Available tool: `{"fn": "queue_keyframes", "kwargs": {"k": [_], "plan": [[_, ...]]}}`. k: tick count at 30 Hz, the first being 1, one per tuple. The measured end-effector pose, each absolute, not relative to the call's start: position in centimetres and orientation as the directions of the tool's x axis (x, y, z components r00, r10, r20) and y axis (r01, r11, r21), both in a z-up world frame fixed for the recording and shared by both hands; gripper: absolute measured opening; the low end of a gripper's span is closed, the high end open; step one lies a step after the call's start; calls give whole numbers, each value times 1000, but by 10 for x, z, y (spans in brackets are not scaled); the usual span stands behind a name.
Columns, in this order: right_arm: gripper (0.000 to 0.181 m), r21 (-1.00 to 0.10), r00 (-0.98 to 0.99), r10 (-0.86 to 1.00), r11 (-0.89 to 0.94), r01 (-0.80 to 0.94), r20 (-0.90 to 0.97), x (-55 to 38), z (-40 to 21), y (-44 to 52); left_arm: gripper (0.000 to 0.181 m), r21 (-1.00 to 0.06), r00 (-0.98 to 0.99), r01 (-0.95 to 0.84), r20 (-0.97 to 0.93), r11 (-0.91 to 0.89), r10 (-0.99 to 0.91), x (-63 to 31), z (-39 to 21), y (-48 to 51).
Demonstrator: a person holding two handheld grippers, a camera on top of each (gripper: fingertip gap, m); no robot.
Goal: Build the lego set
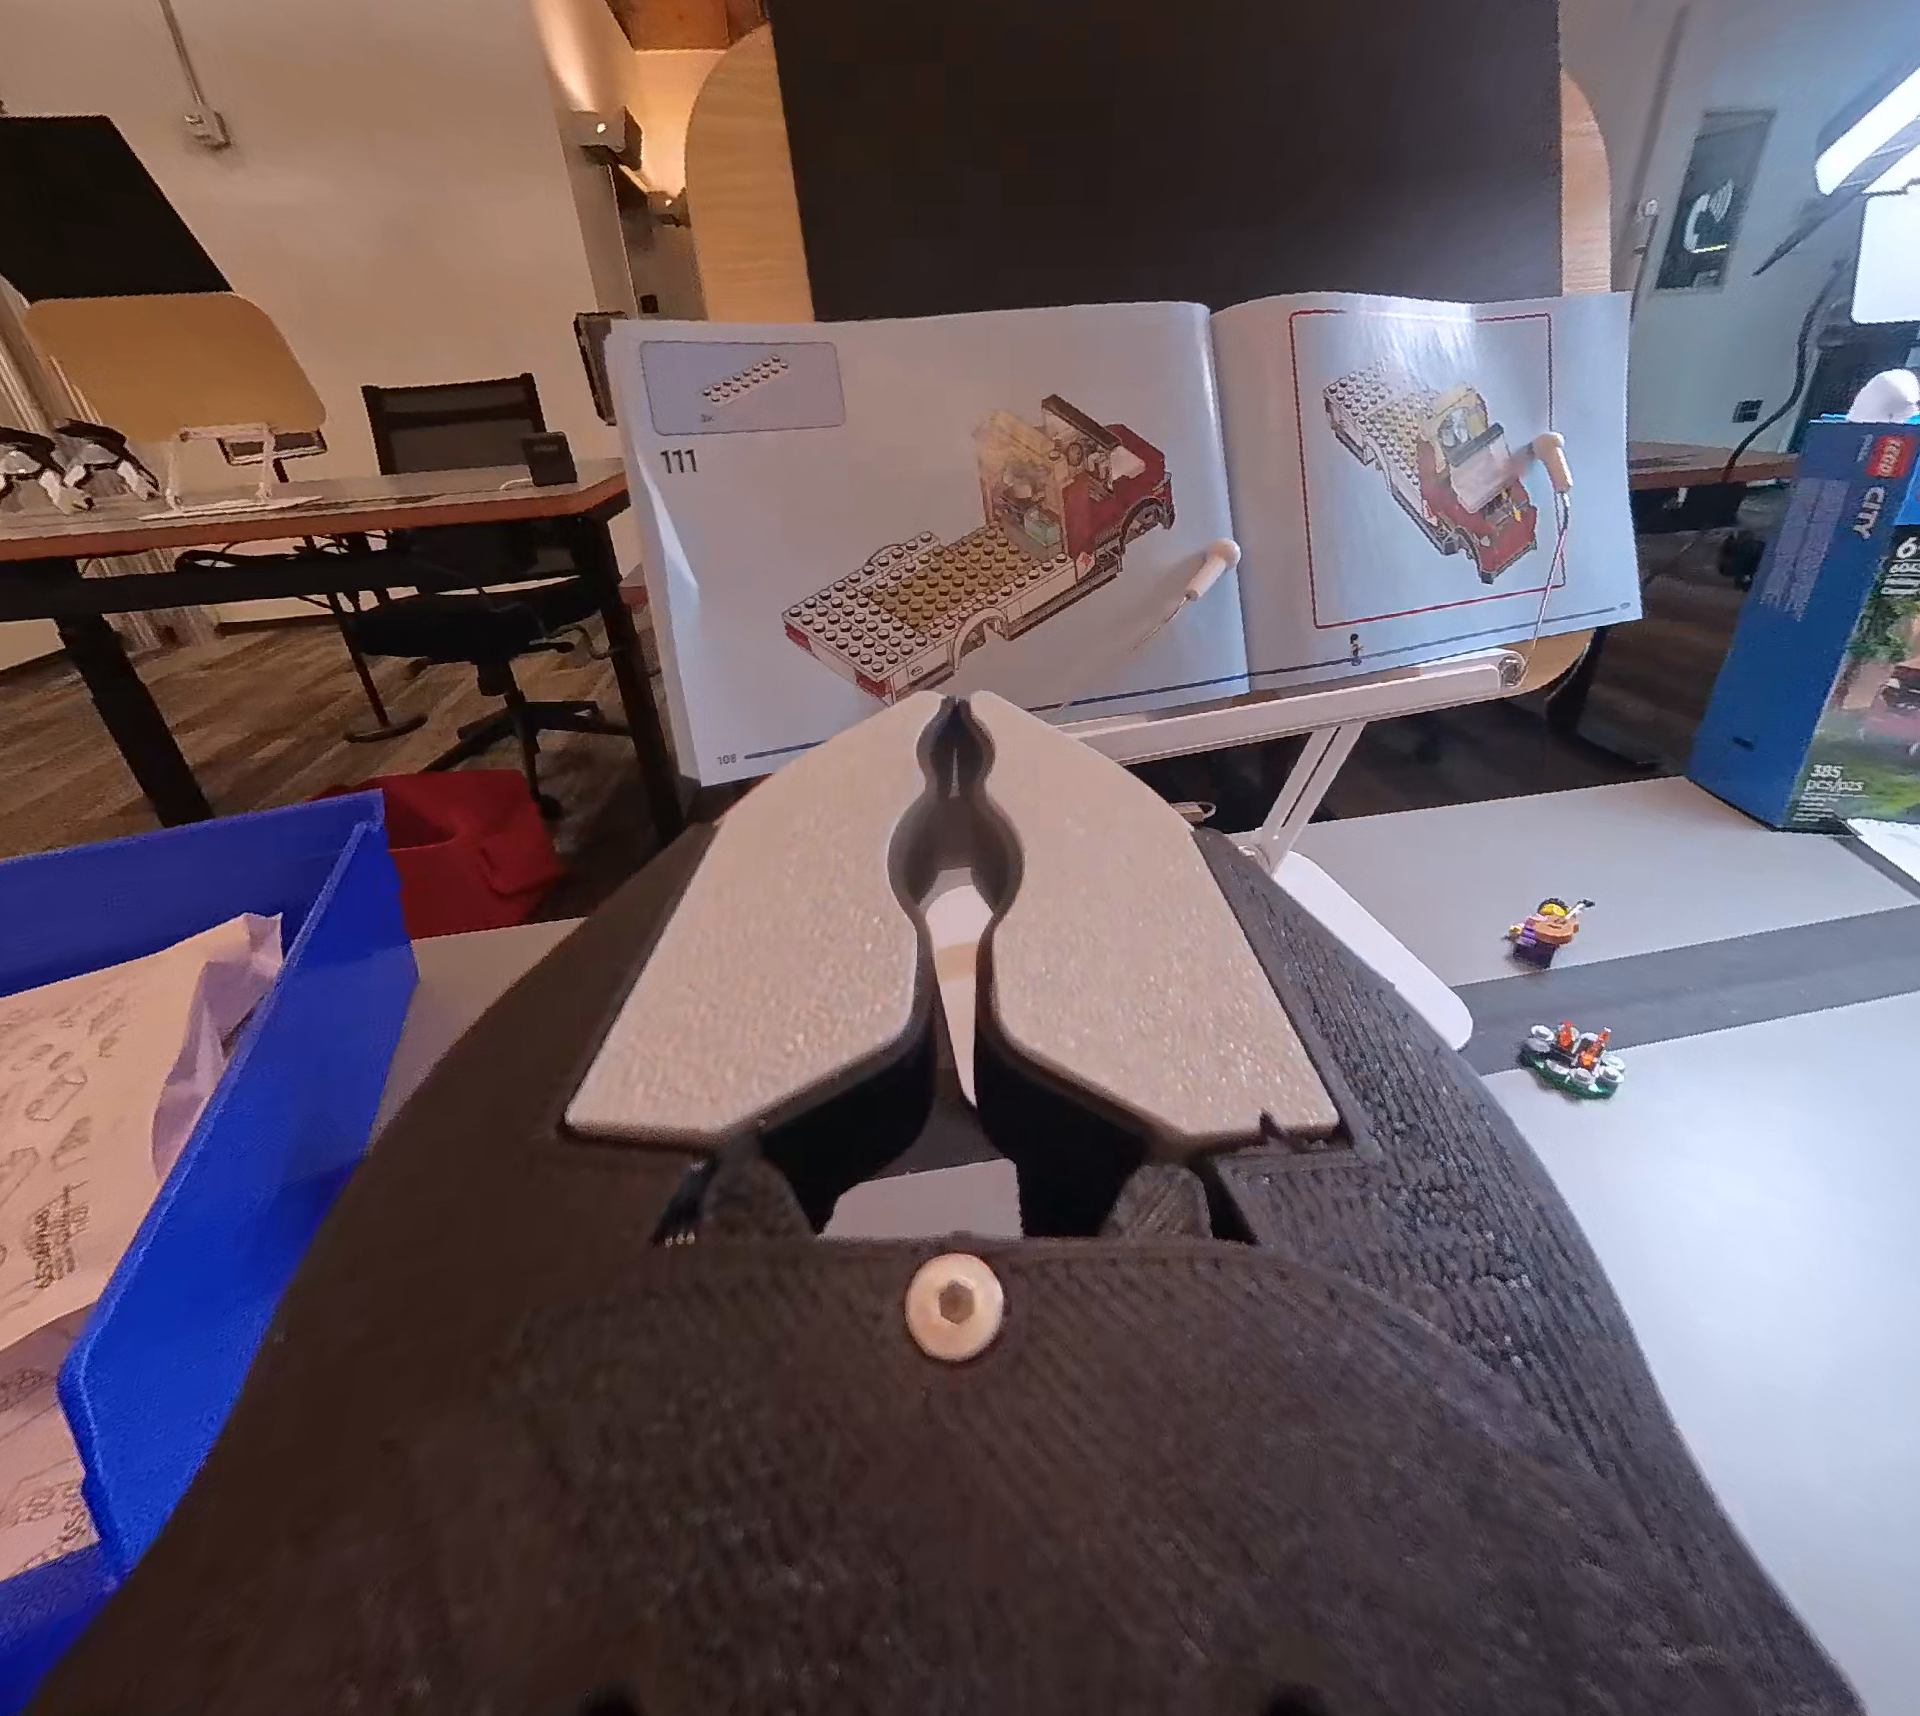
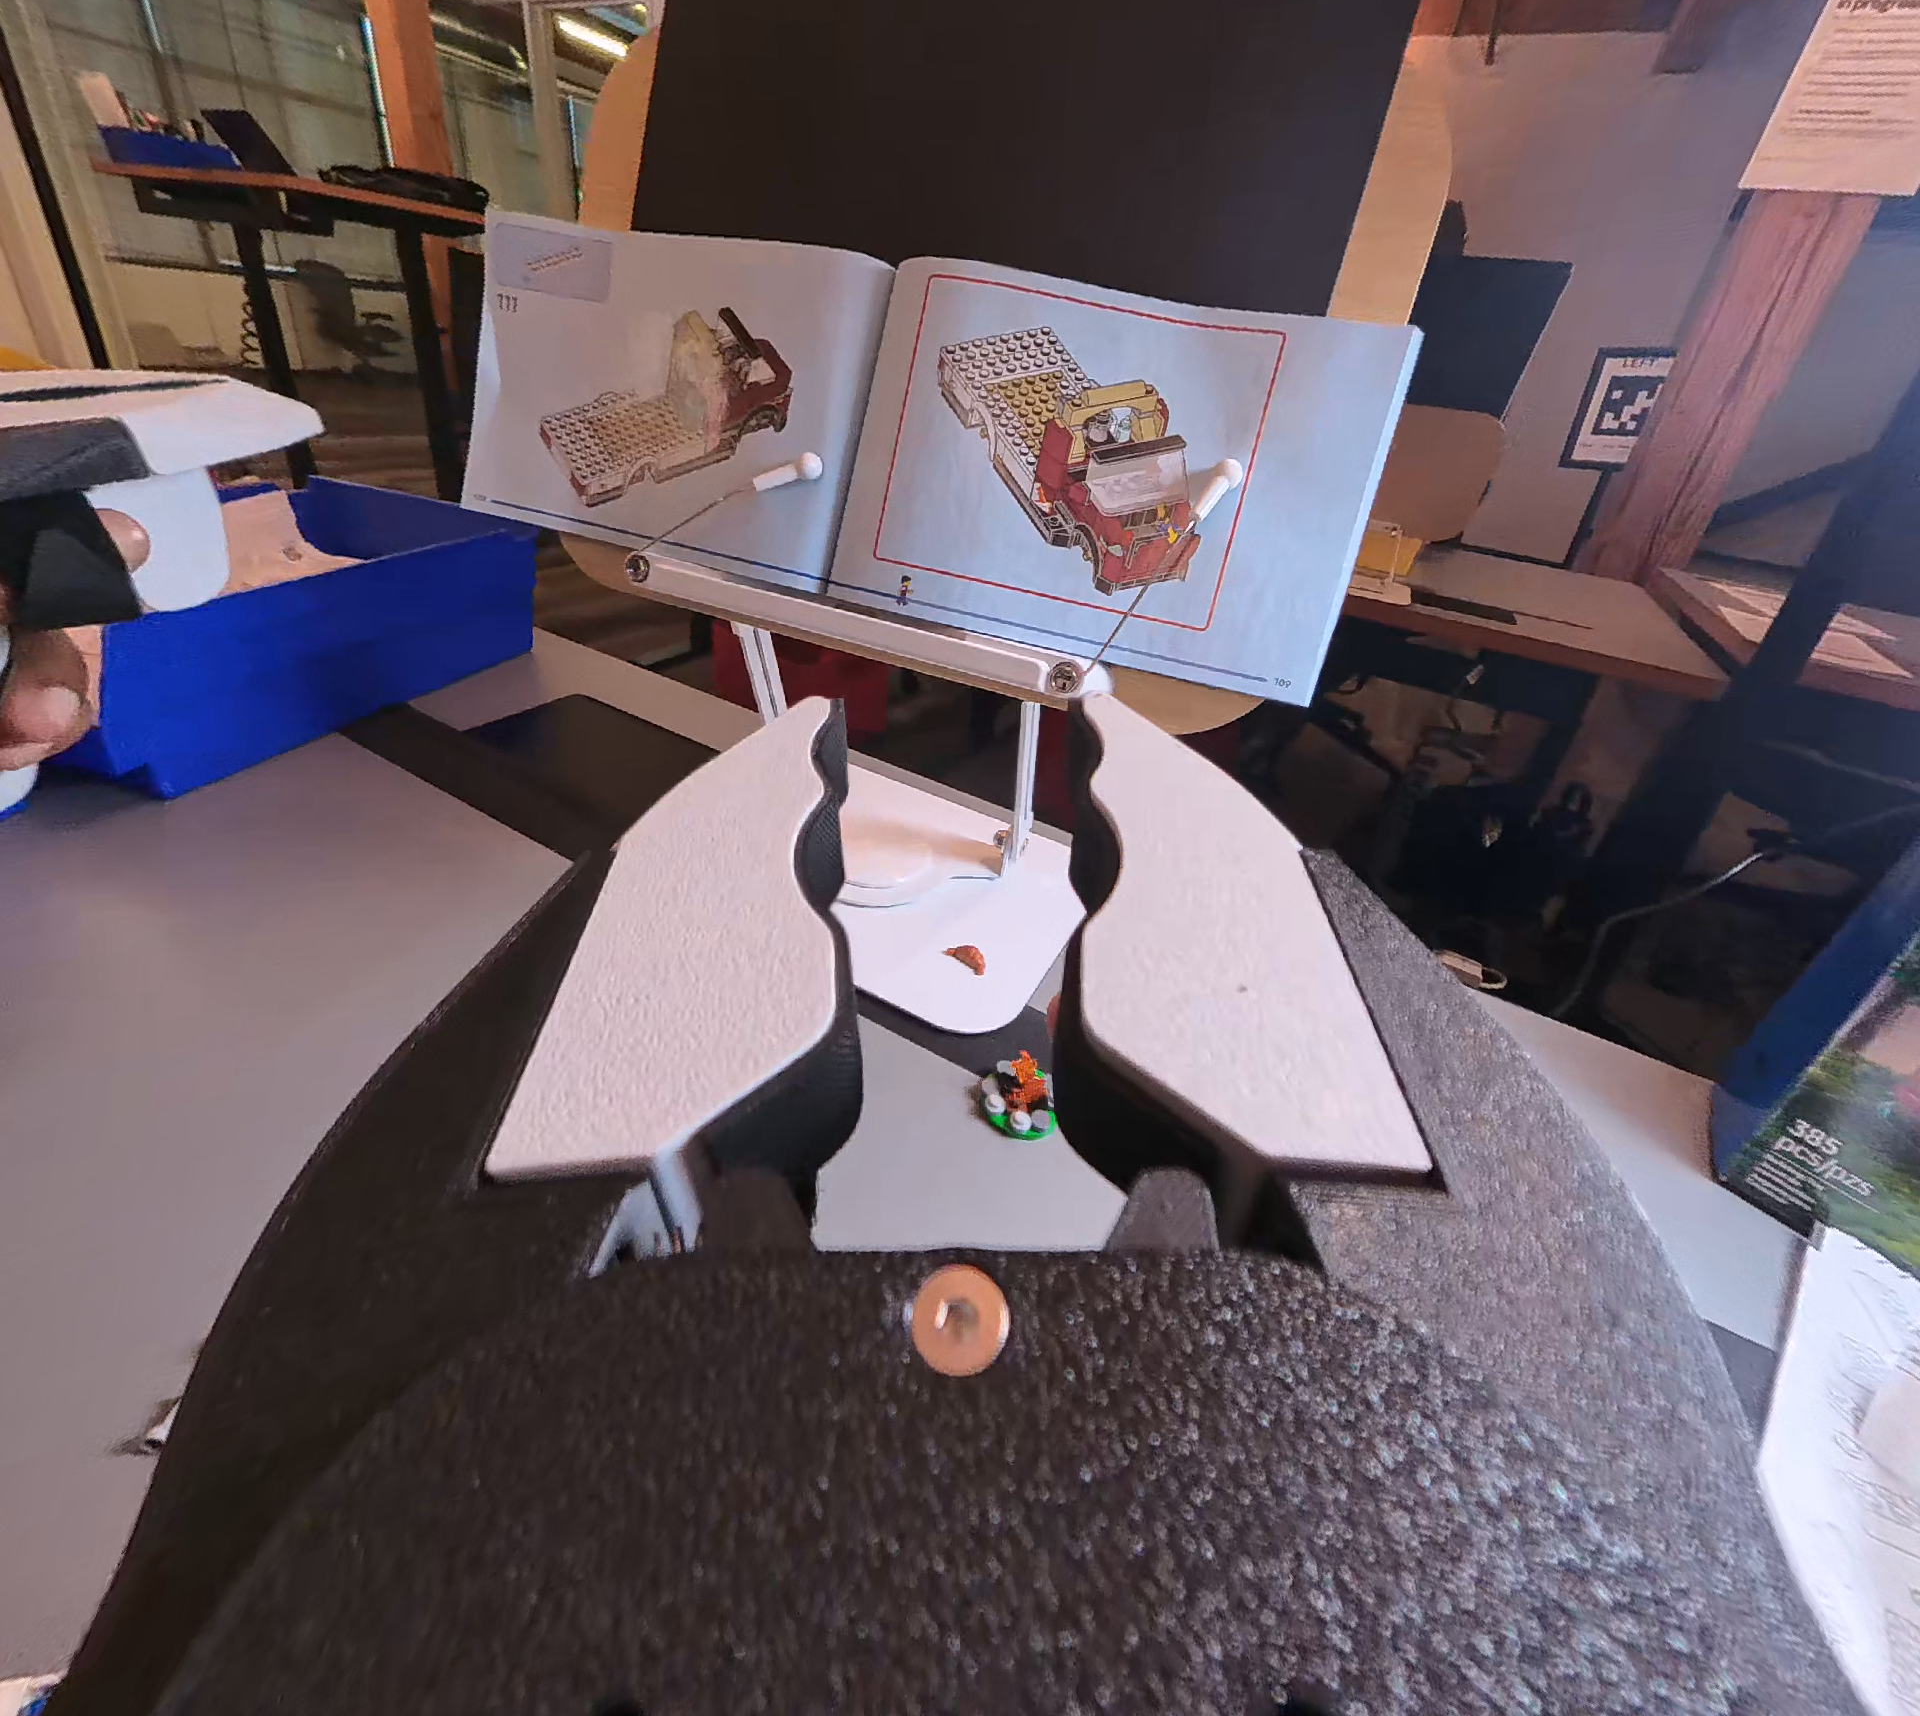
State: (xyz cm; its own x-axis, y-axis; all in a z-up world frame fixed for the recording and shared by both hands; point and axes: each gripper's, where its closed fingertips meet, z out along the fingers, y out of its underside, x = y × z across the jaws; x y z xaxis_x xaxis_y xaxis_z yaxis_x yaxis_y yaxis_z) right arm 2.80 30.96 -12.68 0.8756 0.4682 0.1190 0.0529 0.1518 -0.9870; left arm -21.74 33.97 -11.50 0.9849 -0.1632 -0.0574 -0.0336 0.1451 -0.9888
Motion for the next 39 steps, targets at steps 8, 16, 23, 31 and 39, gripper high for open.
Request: {"fn": "queue_keyframes", "kwargs": {"k": [8,16,23,31,39], "plan": [[41,-984,870,467,149,95,155,26,-139,313,0,-991,979,-70,-91,114,-183,-208,-136,348],[42,-985,880,452,149,87,146,29,-137,313,11,-992,976,-69,-90,108,-199,-205,-137,348],[41,-985,881,455,163,56,126,30,-126,309,10,-991,982,-61,-81,123,-172,-217,-125,349],[40,-985,887,444,163,61,129,32,-129,315,2,-986,993,-12,-31,168,-115,-247,-90,387],[40,-986,884,449,155,65,129,35,-134,320,7,-980,992,-51,-72,192,-105,-256,-78,420]]}}
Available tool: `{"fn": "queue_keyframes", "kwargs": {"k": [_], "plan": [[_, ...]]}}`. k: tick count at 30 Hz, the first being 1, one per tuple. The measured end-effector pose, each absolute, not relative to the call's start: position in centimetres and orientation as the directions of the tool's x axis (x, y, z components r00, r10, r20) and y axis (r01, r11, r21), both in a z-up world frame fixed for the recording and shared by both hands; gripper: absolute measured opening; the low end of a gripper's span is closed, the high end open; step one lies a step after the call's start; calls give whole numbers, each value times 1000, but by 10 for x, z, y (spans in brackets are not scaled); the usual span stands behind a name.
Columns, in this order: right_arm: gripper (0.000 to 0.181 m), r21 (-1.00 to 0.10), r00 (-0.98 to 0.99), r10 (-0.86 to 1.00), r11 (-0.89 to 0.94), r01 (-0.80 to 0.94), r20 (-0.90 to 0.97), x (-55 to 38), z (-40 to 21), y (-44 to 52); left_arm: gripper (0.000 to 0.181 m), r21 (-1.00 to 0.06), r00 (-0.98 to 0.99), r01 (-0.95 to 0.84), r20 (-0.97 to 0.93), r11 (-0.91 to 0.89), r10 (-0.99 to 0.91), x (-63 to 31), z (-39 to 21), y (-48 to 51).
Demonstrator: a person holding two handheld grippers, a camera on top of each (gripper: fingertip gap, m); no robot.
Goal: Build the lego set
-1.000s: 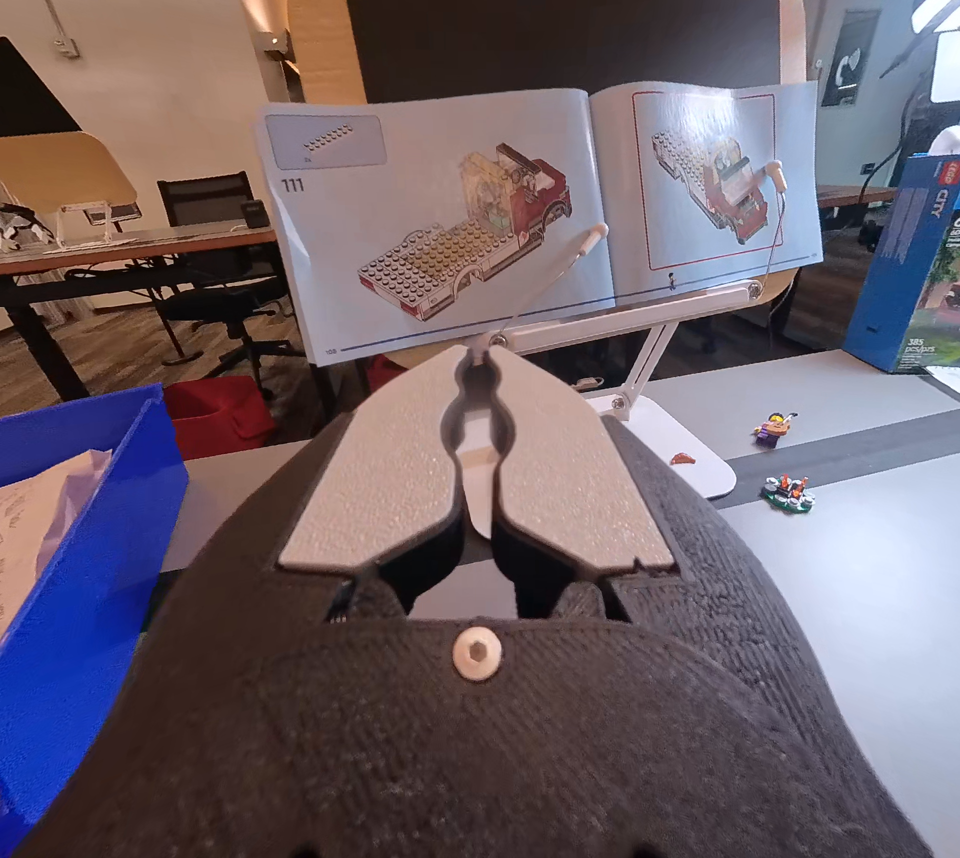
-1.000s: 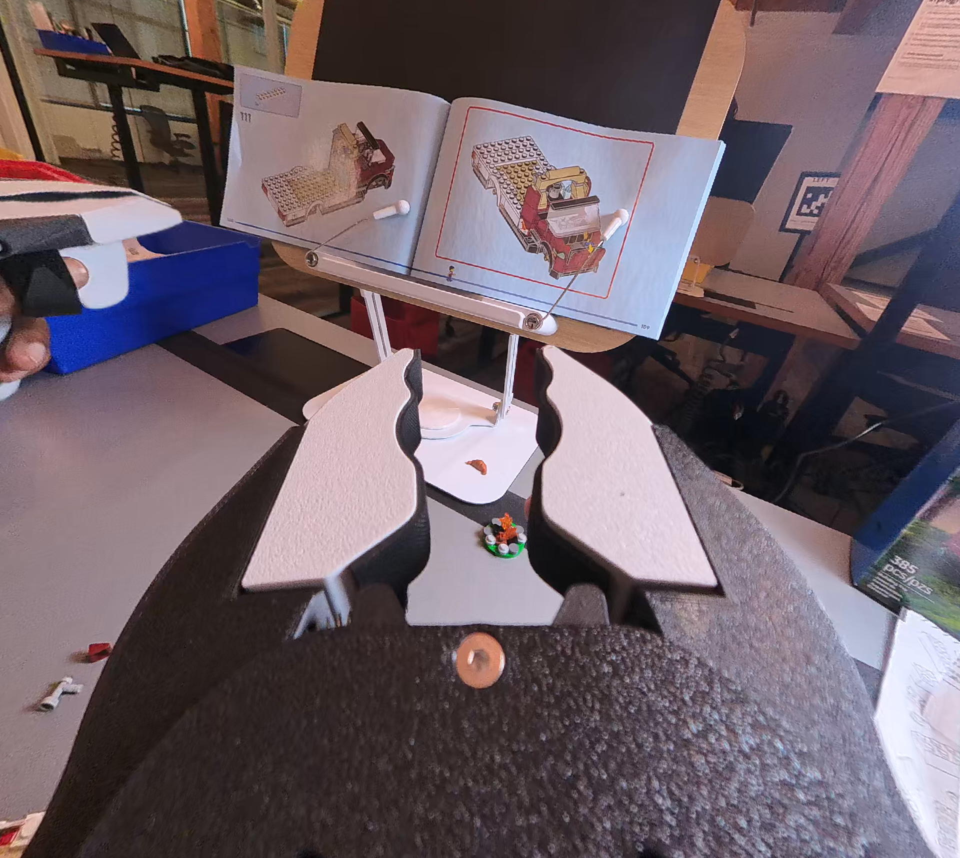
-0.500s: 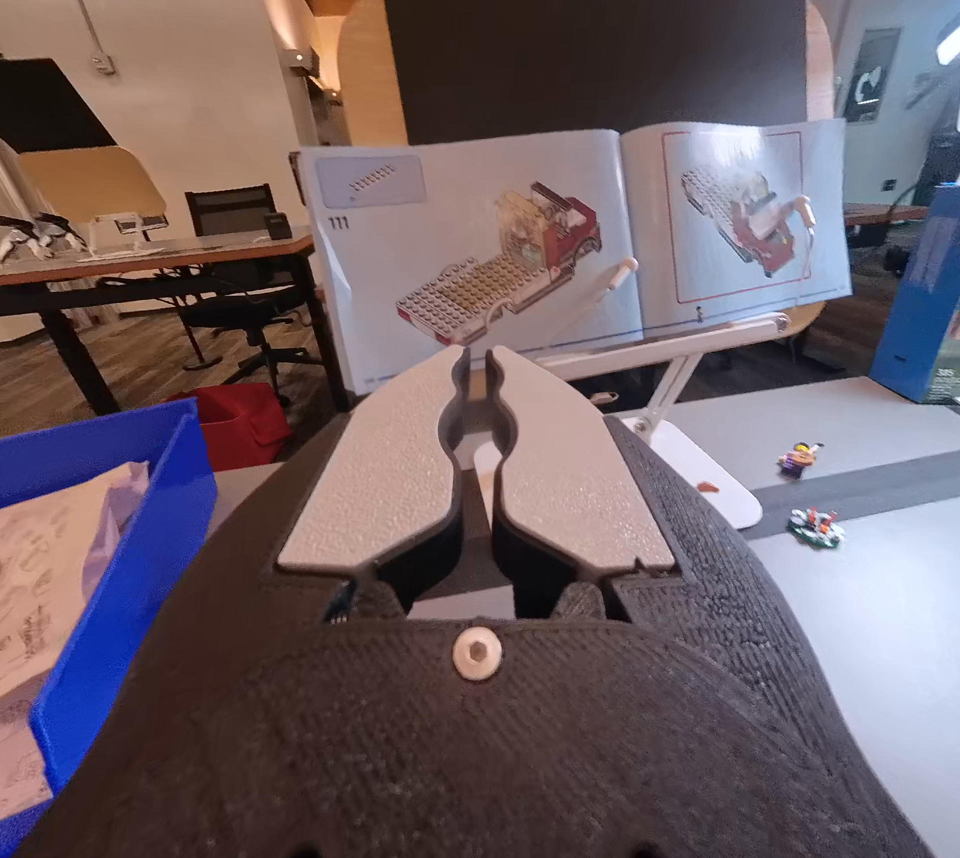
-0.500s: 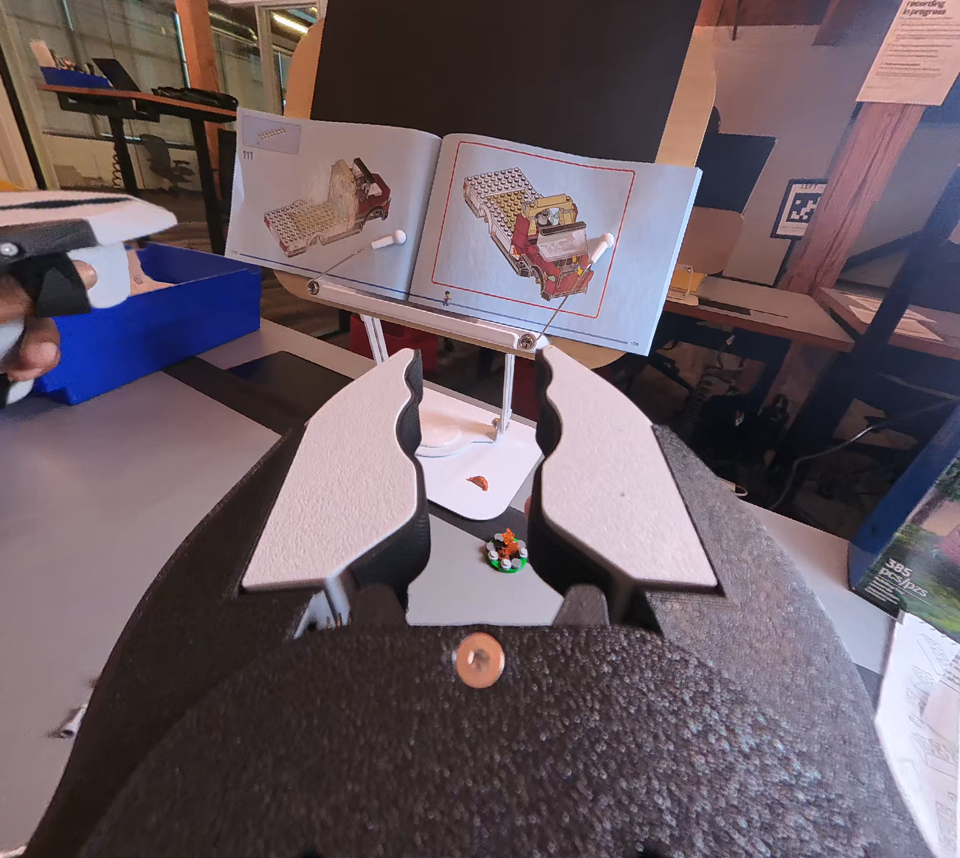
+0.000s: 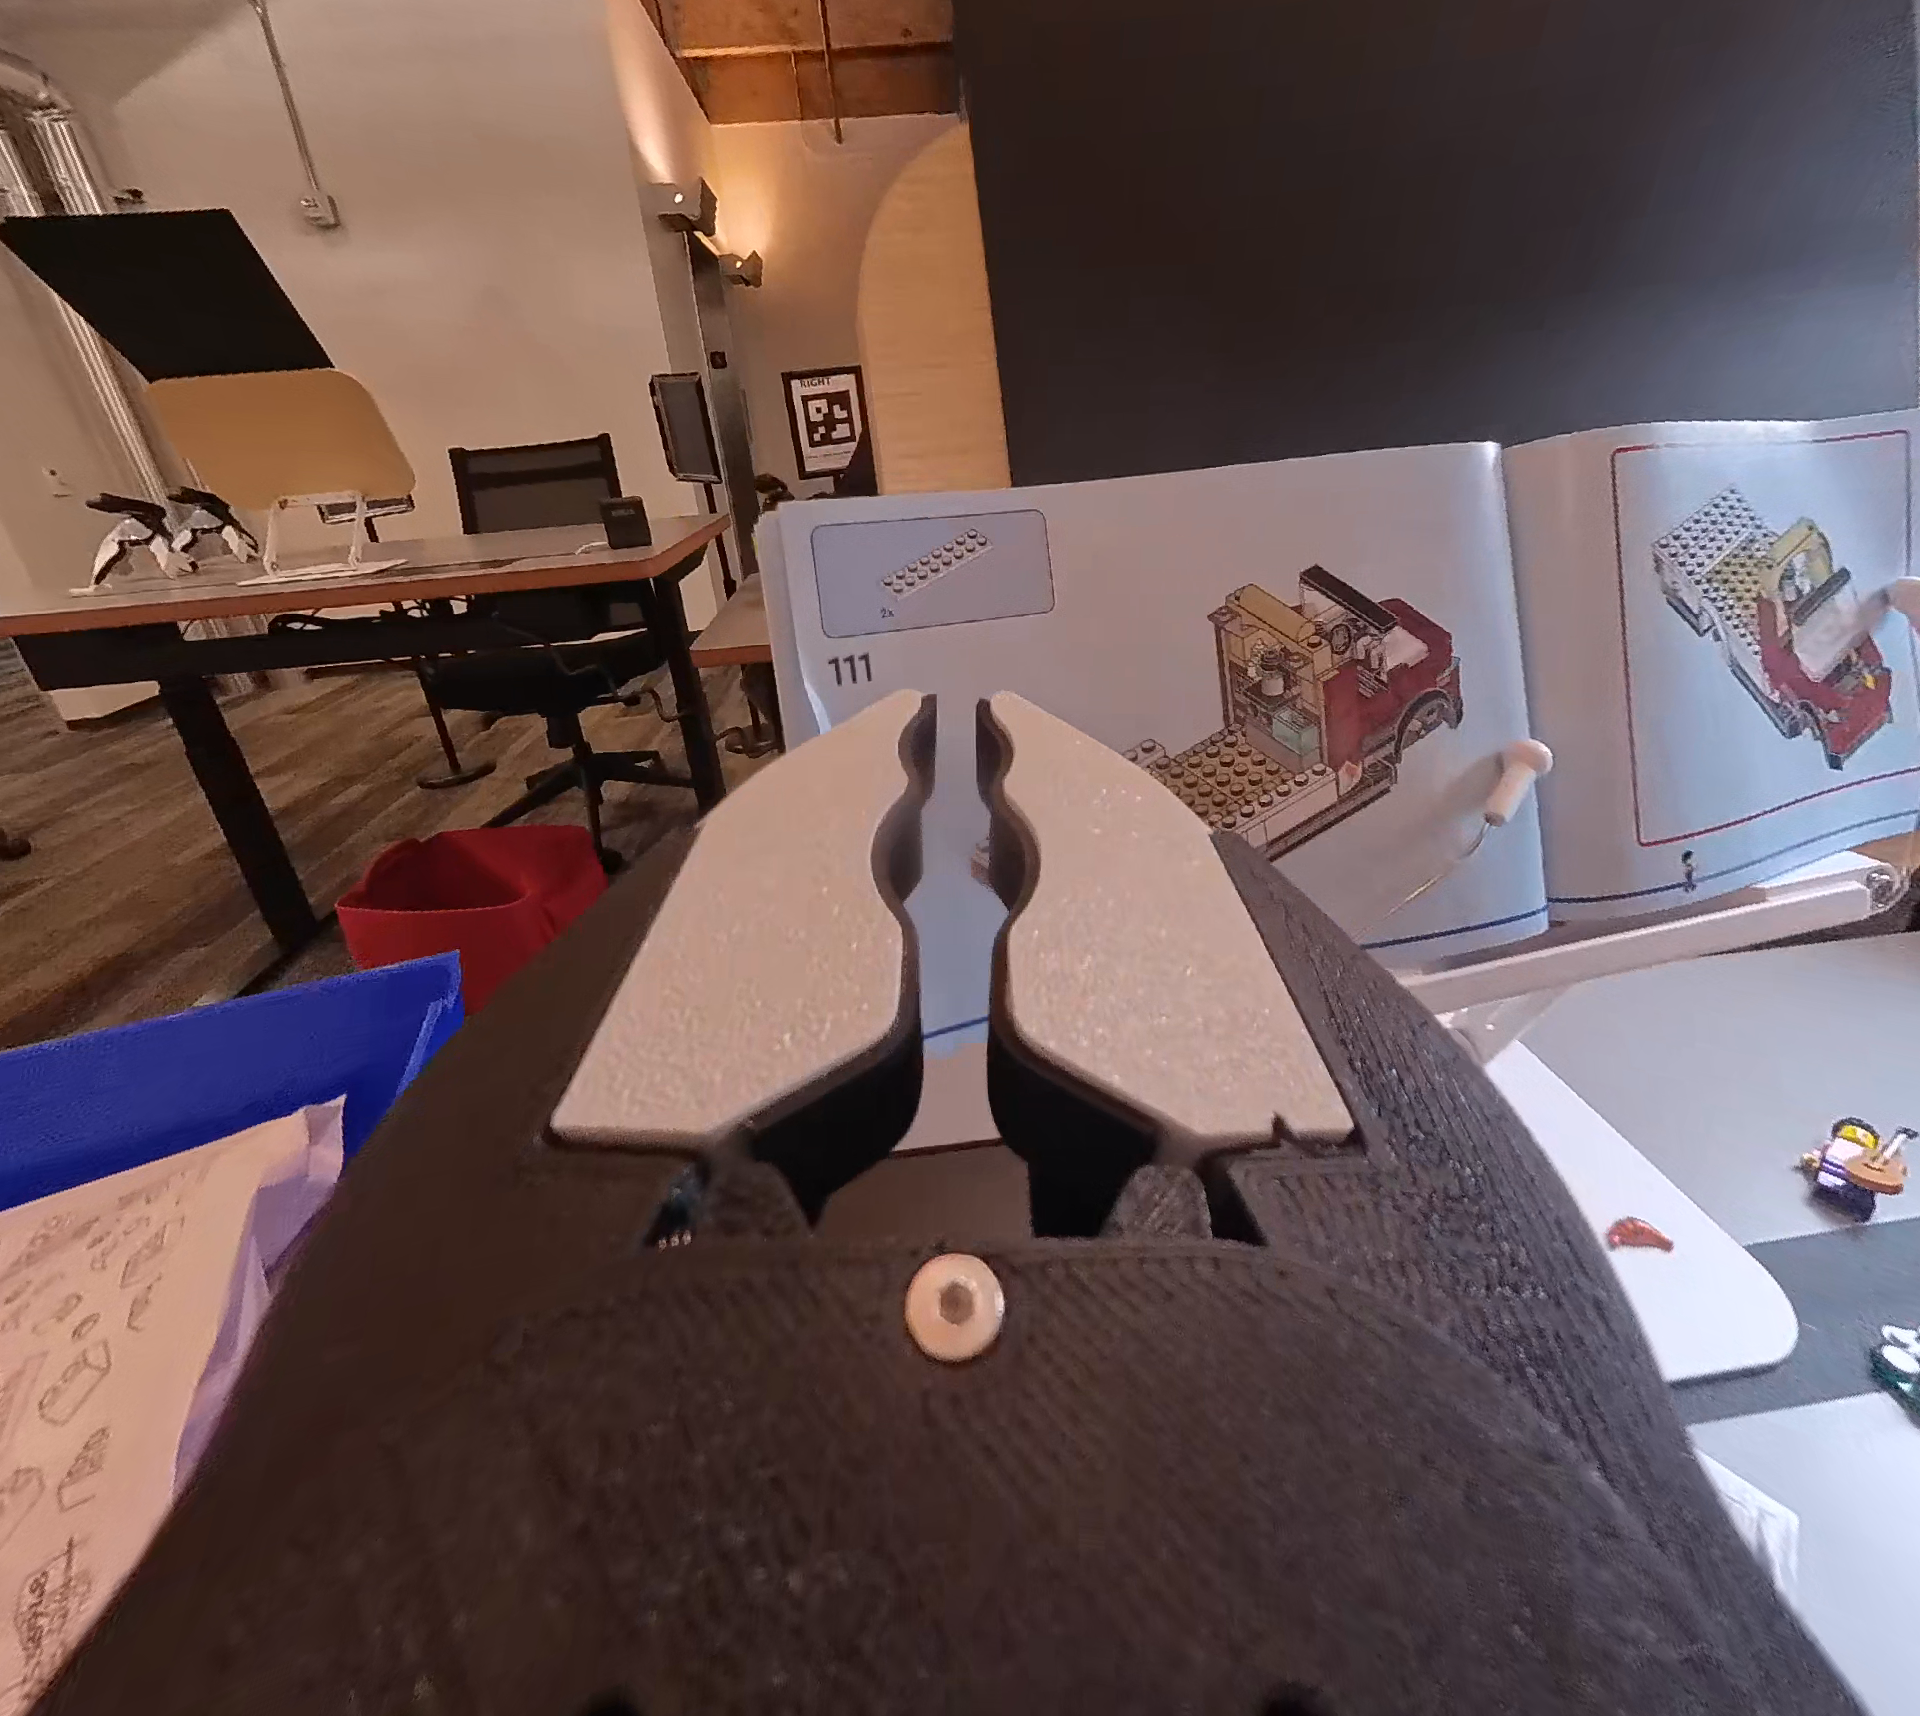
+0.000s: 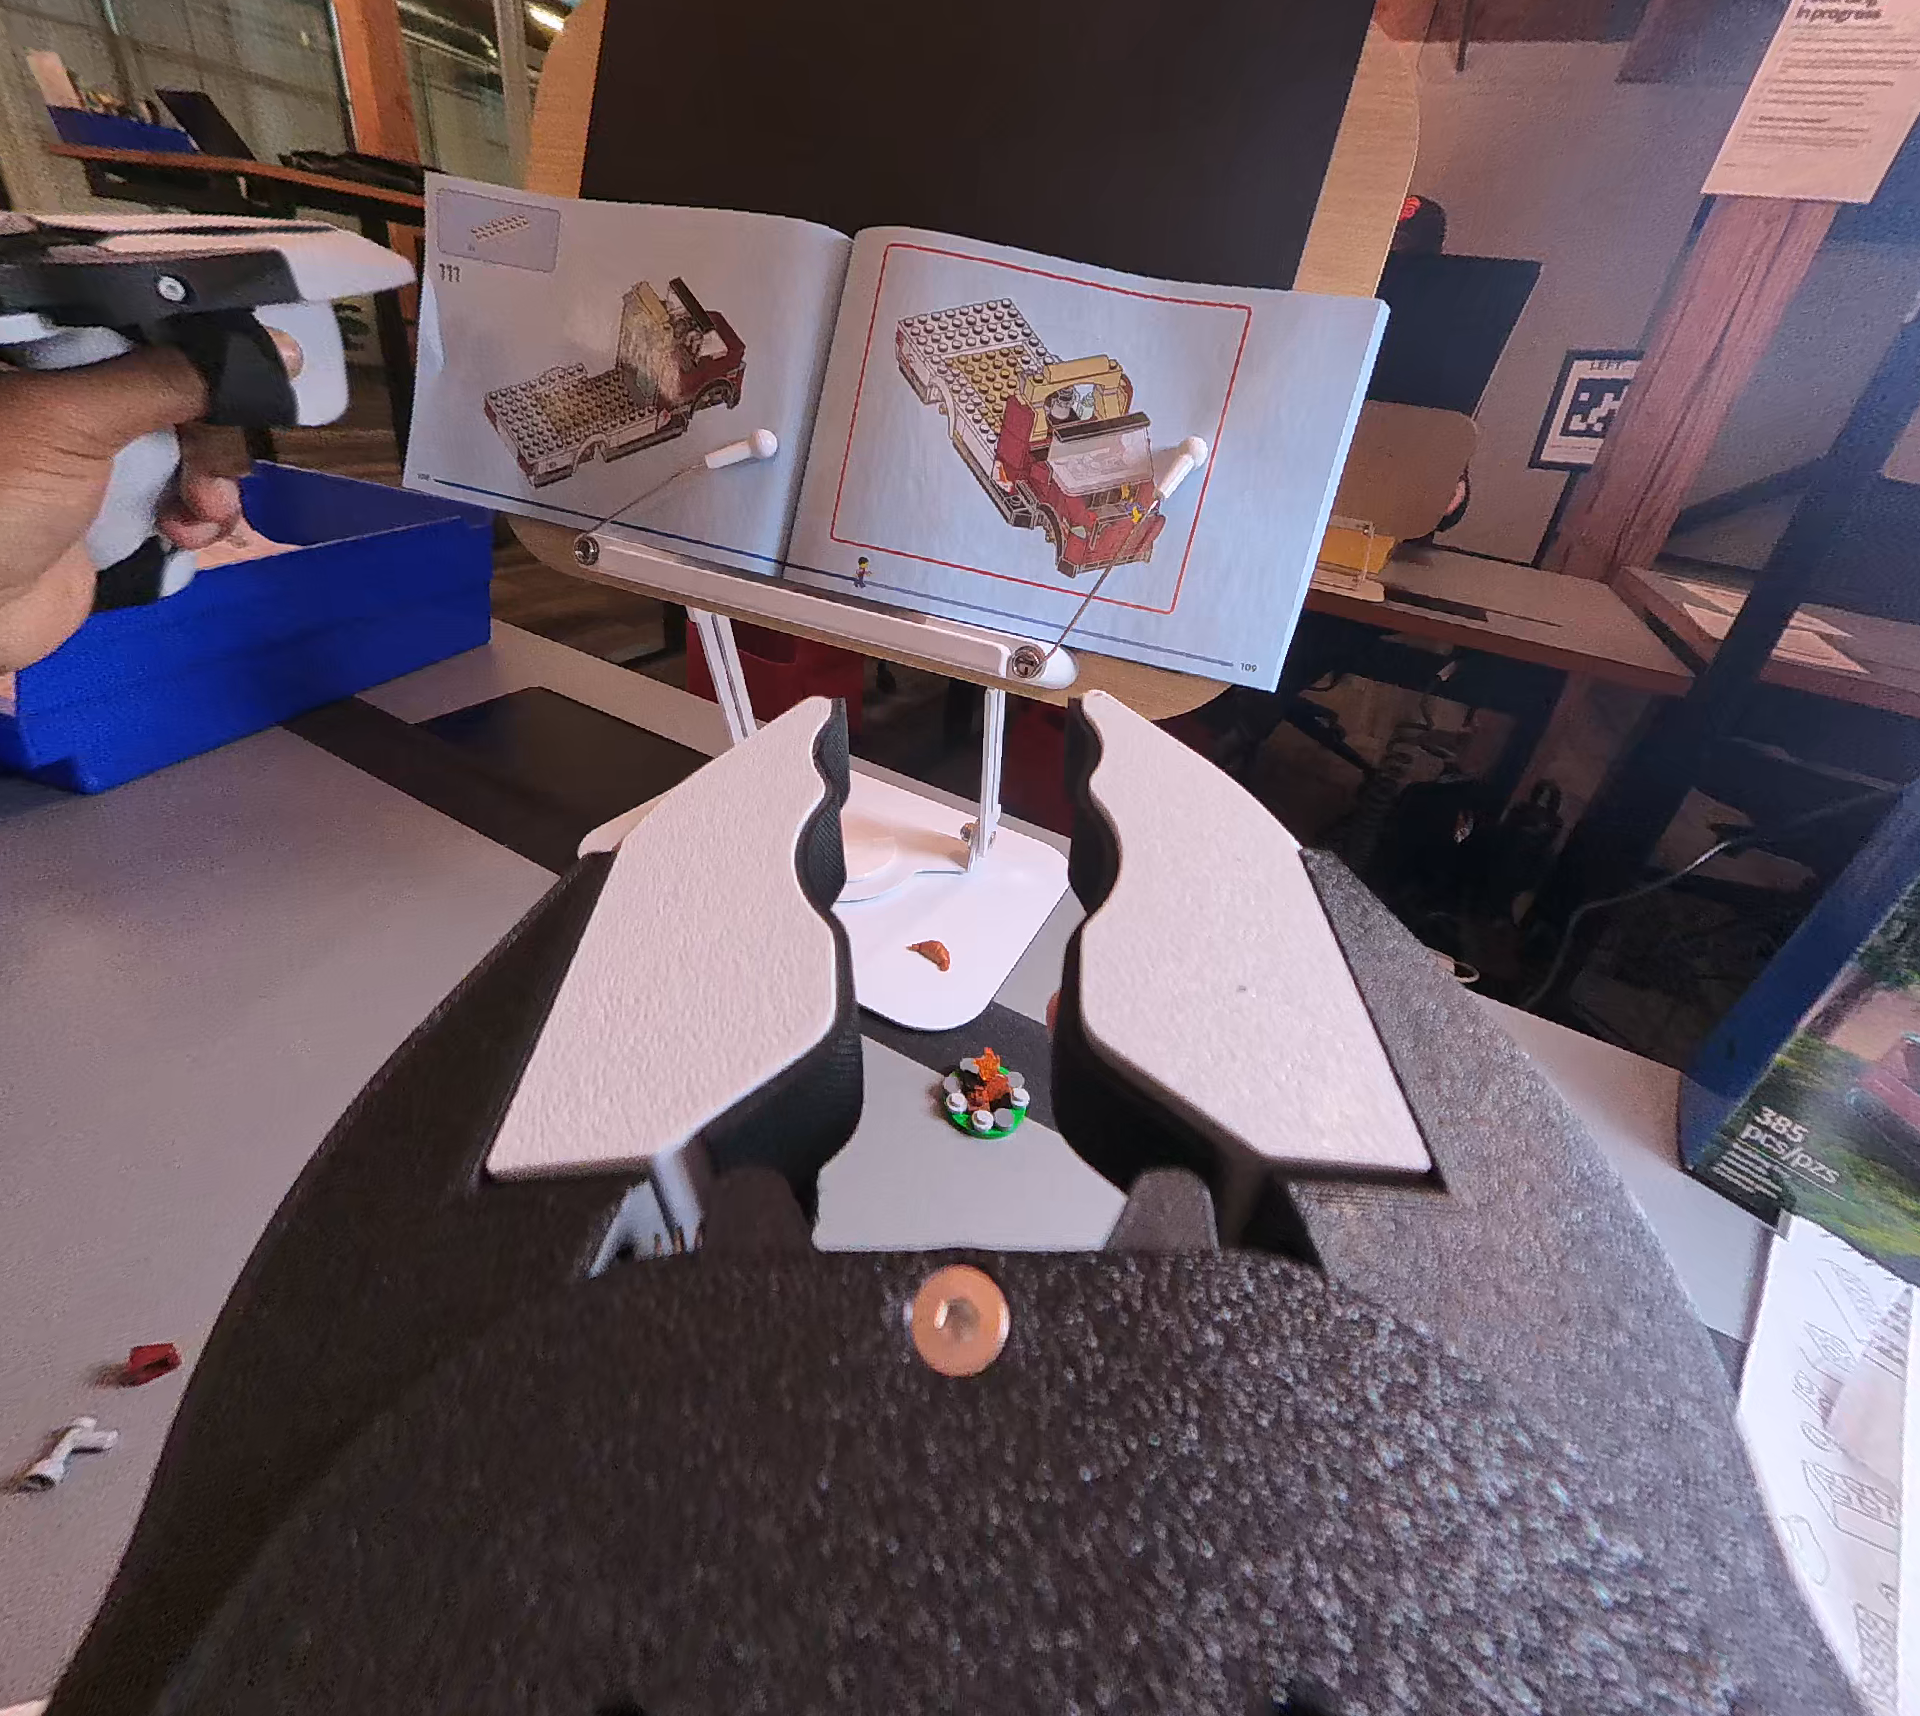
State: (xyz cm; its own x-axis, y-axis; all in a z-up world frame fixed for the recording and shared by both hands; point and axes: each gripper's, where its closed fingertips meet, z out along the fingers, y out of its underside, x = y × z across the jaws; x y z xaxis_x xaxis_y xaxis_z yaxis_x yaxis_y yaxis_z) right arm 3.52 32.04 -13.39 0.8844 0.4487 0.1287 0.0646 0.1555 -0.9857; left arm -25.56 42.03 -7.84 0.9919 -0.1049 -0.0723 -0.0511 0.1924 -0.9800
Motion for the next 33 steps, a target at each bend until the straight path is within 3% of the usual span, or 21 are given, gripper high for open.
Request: {"fn": "queue_keyframes", "kwargs": {"k": [33], "plan": [[39,-969,847,479,187,159,231,12,-146,312,10,-978,990,-86,-105,192,-92,-270,-74,434]]}}
